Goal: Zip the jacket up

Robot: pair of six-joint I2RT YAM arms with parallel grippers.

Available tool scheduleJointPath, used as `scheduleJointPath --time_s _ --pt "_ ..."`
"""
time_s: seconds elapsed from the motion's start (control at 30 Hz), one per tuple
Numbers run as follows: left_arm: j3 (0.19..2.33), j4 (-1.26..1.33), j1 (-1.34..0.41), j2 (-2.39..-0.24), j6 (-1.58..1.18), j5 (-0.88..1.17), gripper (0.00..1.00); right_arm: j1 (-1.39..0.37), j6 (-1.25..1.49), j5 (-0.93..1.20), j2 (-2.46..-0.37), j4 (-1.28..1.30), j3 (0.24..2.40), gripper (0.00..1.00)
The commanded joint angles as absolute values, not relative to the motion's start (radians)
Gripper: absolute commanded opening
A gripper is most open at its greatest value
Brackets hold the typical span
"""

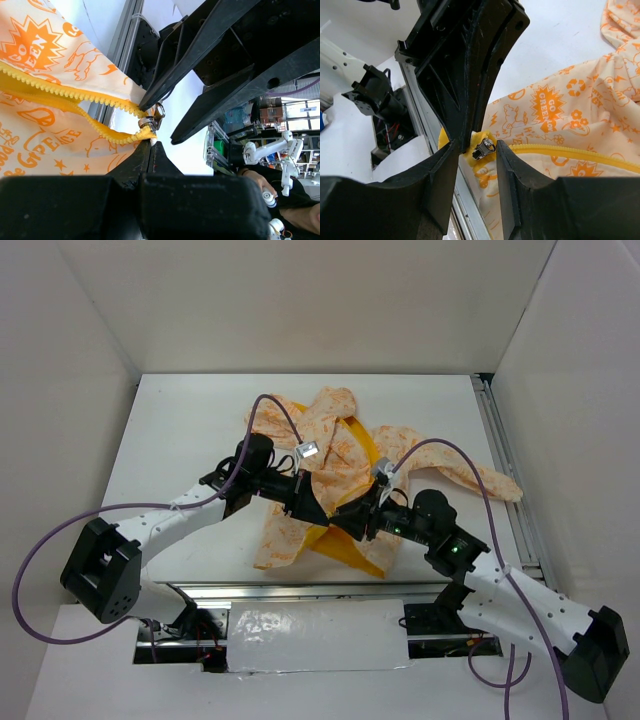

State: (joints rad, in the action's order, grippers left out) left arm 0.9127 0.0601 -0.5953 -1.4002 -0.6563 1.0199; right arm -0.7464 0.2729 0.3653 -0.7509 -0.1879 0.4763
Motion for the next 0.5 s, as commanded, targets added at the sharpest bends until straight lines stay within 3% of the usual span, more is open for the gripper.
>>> scheduleJointPath --time_s 0.0,0.23,0.47 --pt "0.953 0.095 -0.601 -1.374 -0.630 1.063 0.00 -0.753 0.278 0.353 -0.727 -0.244 0.476 0.43" --pt "0.954 0.101 -0.604 -1.379 -0.629 1.072 0.00 -0.755 0.267 0.377 -0.750 -0.236 0.494 0.42" --pt "0.957 0.100 -0.604 -1.384 -0.627 1.069 0.00 -0.755 0.267 0.387 -0.749 -0.244 0.491 0.35"
